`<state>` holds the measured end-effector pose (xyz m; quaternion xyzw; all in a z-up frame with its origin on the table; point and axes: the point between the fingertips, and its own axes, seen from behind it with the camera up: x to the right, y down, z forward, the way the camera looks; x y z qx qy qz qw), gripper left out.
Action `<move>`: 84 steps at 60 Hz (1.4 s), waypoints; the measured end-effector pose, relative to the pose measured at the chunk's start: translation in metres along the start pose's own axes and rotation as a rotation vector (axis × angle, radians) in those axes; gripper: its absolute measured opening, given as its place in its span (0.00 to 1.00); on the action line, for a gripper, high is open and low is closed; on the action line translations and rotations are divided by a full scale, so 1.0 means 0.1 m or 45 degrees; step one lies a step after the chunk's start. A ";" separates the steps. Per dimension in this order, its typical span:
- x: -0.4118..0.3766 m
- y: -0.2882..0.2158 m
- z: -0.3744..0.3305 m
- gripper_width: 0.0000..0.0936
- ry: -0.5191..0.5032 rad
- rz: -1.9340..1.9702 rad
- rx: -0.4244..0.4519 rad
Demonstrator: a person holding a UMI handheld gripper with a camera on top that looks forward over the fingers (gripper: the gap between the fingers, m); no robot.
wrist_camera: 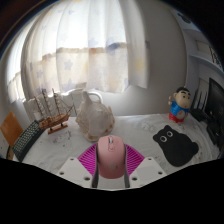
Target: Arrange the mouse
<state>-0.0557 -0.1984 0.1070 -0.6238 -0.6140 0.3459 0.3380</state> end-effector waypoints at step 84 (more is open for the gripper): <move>2.60 0.09 -1.92 0.91 0.108 0.072 -0.177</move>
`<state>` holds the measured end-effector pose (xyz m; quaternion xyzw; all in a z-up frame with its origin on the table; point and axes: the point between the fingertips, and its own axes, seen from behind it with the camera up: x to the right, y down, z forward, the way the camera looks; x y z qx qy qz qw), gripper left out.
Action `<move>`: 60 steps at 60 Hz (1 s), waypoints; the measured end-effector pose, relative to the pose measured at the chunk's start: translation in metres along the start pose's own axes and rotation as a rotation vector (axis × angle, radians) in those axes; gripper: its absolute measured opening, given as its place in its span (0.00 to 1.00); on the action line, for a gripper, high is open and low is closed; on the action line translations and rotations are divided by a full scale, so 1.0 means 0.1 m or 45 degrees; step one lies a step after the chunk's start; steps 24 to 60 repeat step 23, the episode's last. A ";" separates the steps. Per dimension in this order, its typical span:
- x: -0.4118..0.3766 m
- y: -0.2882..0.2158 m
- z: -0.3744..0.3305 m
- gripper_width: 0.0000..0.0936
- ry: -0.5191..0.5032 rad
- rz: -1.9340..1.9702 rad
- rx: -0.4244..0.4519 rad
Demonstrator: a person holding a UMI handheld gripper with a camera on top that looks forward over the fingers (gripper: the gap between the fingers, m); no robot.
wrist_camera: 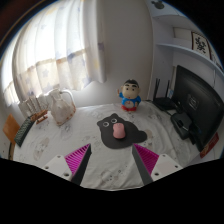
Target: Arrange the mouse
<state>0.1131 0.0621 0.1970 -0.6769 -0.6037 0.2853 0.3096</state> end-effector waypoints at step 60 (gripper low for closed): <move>-0.06 -0.01 0.00 0.91 0.017 -0.064 0.024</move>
